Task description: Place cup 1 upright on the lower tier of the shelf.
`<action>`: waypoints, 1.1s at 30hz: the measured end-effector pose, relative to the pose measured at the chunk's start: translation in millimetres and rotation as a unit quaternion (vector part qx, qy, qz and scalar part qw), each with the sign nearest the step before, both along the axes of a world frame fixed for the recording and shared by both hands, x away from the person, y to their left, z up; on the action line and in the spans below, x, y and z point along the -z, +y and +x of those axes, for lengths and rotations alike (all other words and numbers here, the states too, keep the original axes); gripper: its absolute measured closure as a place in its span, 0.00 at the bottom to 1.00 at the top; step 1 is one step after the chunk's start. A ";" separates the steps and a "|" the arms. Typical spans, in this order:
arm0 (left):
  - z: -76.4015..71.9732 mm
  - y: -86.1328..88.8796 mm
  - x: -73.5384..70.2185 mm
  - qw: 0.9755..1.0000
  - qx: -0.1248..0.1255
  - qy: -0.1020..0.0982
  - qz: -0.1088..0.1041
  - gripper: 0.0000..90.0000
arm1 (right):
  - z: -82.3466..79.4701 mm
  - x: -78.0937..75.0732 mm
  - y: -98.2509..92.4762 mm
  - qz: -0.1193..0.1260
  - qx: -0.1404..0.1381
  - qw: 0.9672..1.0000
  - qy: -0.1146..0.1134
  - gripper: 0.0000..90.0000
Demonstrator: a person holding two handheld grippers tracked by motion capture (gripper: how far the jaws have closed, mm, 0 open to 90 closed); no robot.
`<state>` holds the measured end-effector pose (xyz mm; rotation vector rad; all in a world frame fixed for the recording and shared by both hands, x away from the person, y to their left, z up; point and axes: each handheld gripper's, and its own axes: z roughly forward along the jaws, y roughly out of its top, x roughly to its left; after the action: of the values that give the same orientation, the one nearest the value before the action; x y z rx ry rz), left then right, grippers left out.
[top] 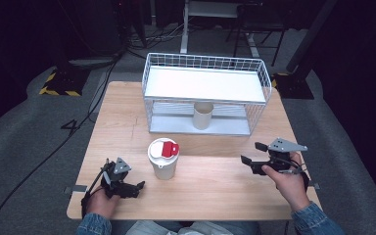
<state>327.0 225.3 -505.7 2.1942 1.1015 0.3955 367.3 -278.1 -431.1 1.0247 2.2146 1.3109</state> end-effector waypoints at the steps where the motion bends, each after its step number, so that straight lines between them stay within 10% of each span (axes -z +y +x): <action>1: -0.1 -0.2 0.1 1.000 -0.002 0.001 -0.002 0.00 | -2.1 2.3 -3.0 -0.001 0.002 1.000 0.001 0.21; 19: 2.3 -1.2 0.0 1.000 -0.008 0.003 -0.002 0.00 | -21.5 54.9 -36.0 -0.026 0.030 0.997 0.067 0.22; 33: 3.9 -2.0 0.1 1.000 -0.015 0.004 -0.004 0.00 | -30.4 73.1 -42.7 -0.073 0.028 0.994 0.076 0.18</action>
<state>330.9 223.4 -505.8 2.1758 1.1406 0.3958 336.8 -320.8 -504.2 1.1548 2.3356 1.0603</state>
